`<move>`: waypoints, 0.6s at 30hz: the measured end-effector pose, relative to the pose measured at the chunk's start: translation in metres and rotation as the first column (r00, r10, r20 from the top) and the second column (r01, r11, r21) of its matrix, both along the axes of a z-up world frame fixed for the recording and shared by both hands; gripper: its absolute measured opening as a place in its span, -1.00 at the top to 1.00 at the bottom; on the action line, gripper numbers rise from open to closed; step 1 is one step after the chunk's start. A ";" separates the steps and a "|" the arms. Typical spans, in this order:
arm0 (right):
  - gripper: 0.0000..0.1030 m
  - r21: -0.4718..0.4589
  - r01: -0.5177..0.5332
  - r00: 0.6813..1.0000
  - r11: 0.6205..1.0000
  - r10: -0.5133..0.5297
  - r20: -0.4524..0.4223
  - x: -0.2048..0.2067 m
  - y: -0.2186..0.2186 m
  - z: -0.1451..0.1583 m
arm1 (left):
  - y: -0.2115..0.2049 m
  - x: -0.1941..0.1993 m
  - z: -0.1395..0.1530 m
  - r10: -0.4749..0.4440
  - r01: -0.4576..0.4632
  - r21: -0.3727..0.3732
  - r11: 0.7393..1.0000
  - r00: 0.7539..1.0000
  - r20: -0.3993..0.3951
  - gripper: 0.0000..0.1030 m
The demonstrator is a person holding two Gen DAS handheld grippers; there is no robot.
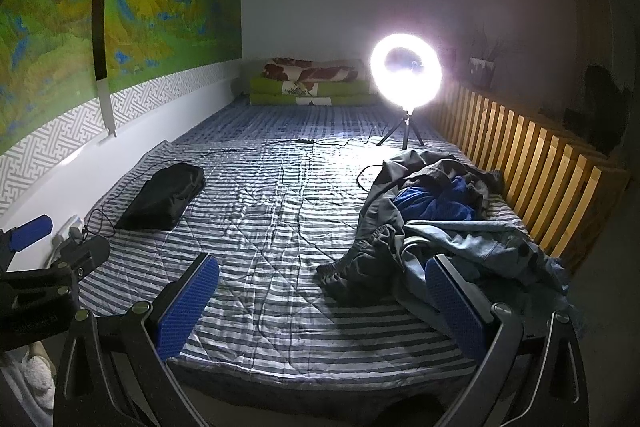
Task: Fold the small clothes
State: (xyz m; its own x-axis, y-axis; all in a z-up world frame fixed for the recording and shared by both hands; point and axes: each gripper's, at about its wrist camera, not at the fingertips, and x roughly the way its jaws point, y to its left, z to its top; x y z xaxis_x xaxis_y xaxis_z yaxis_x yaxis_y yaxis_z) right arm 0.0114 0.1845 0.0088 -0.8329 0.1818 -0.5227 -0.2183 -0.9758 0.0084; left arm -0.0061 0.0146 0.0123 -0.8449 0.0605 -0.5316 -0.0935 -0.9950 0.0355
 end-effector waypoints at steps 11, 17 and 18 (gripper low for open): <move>-0.97 -0.015 -0.046 0.999 0.999 0.046 0.003 -0.012 0.035 0.001 | 0.032 -0.021 0.026 -0.070 0.070 -0.033 0.997 0.997 -0.010 -1.00; -0.97 -0.041 0.070 0.997 0.997 -0.069 0.020 -0.043 0.125 -0.006 | 0.066 -0.073 0.022 -0.144 0.144 -0.025 0.989 0.990 0.012 -1.00; -0.97 -0.052 0.093 0.995 0.994 -0.091 0.025 -0.048 0.141 -0.007 | 0.072 -0.084 0.019 -0.157 0.157 -0.027 0.987 0.987 0.021 -1.00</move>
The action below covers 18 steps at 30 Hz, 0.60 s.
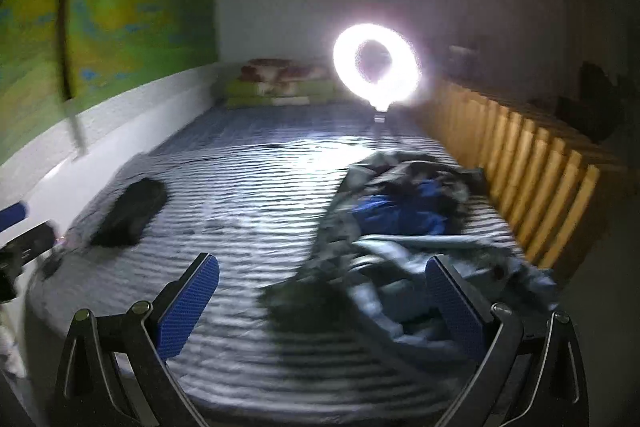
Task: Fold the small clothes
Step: 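Reach the right tool into the clothes pile and grasp the blue shorts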
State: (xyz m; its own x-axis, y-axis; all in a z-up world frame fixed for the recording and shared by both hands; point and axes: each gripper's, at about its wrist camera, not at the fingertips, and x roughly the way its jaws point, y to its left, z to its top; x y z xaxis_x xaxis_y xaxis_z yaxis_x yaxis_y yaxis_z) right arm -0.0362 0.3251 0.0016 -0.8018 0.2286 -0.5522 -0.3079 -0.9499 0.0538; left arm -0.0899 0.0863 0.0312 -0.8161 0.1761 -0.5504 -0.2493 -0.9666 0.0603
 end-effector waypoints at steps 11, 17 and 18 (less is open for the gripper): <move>-0.51 -0.200 0.165 0.981 0.966 -0.140 0.134 -0.098 0.159 -0.045 | 0.042 -0.111 -0.109 -0.077 0.075 0.021 0.997 0.981 0.180 -1.00; -0.45 -0.201 0.165 0.960 0.966 -0.110 0.258 -0.179 0.171 -0.098 | 0.047 -0.150 -0.169 -0.098 0.094 0.031 0.995 0.965 0.243 -1.00; -0.45 -0.200 0.171 0.954 0.965 -0.112 0.276 -0.192 0.172 -0.107 | 0.046 -0.154 -0.175 -0.095 0.090 0.029 0.995 0.965 0.245 -1.00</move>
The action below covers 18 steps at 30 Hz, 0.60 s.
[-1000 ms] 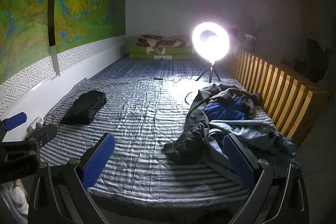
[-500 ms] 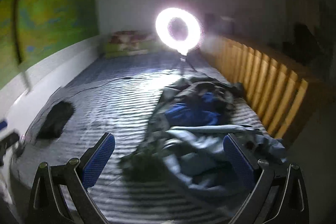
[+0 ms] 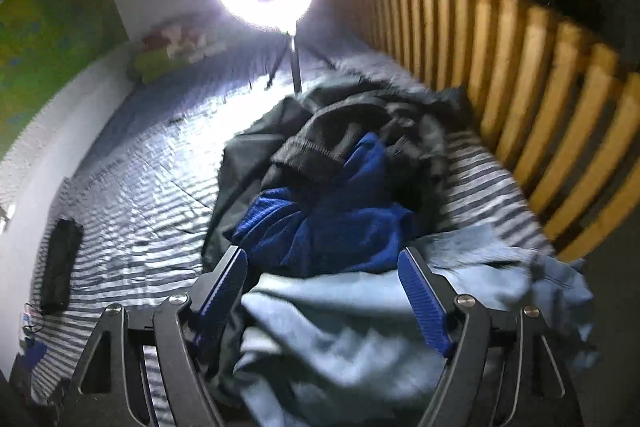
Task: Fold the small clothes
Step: 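Reach the right tool into the clothes pile and grasp the blue shorts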
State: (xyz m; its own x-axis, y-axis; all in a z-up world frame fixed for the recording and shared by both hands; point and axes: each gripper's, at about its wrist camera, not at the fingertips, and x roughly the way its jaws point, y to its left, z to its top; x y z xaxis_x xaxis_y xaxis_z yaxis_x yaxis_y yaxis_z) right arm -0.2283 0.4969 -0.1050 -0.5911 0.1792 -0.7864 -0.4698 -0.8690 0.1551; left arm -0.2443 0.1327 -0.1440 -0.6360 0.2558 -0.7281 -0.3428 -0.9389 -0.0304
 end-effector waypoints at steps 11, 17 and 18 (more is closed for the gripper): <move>-0.48 -0.027 0.058 0.986 0.998 -0.053 0.159 -0.097 -0.004 -0.079 | -0.050 -0.040 -0.043 0.077 -0.078 0.035 0.996 0.996 0.047 -0.99; 0.28 0.035 0.065 0.970 0.997 -0.071 0.231 -0.106 -0.008 -0.088 | -0.078 -0.045 -0.037 0.107 -0.108 0.049 0.993 0.994 0.024 -0.90; 0.43 0.032 0.054 0.970 0.998 -0.060 0.237 -0.103 -0.007 -0.084 | -0.082 -0.046 -0.038 0.112 -0.114 0.049 0.992 0.993 0.028 -0.87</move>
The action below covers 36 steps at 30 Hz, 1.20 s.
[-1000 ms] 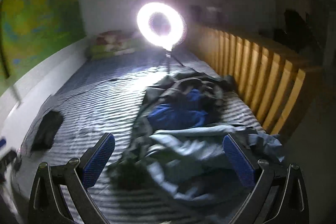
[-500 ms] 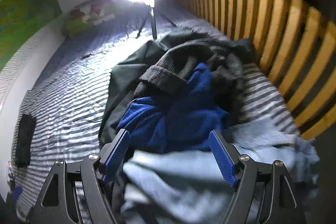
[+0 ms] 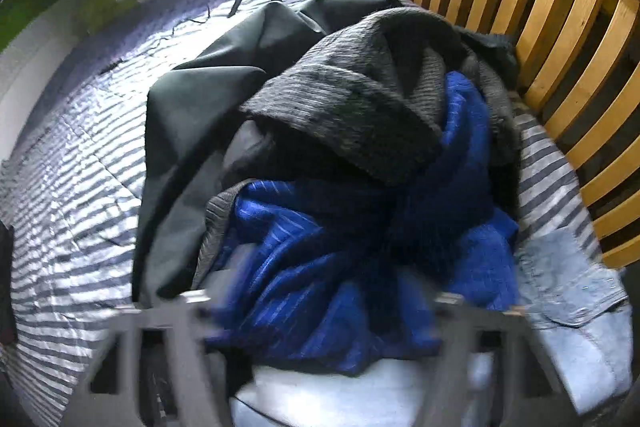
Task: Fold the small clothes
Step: 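Reach the right tool into the clothes pile and grasp the blue shorts, then lift the blue shorts out of the pile with the right tool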
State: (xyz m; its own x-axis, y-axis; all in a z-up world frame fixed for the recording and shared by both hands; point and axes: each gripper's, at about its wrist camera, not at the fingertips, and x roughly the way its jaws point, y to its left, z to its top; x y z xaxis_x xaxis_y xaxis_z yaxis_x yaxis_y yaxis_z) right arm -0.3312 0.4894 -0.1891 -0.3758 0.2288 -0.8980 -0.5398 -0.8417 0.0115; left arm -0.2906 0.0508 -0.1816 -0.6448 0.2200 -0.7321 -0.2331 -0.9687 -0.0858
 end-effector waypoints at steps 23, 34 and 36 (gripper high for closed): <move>0.85 0.027 -0.270 0.906 0.962 0.264 -0.332 0.100 -0.160 0.203 | -0.088 0.024 0.041 0.098 -0.092 0.097 0.991 0.993 -0.059 -0.77; 0.83 -0.139 -0.505 0.844 0.852 0.453 -0.286 0.082 -0.284 0.130 | -0.167 0.040 0.052 0.213 -0.203 0.127 0.971 0.975 -0.065 -0.77; 0.78 -0.138 -0.502 0.865 0.854 0.490 -0.111 0.082 -0.295 0.084 | -0.173 0.041 0.048 0.214 -0.207 0.129 0.970 0.976 -0.047 -0.77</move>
State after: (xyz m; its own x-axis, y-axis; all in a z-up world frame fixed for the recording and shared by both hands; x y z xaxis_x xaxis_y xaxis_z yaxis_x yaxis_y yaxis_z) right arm -0.2492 0.1945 -0.1054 -0.4640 -0.1454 -0.8738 -0.0443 -0.9814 0.1869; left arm -0.2492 -0.1224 -0.1337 -0.7283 0.1601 -0.6663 -0.0333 -0.9794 -0.1989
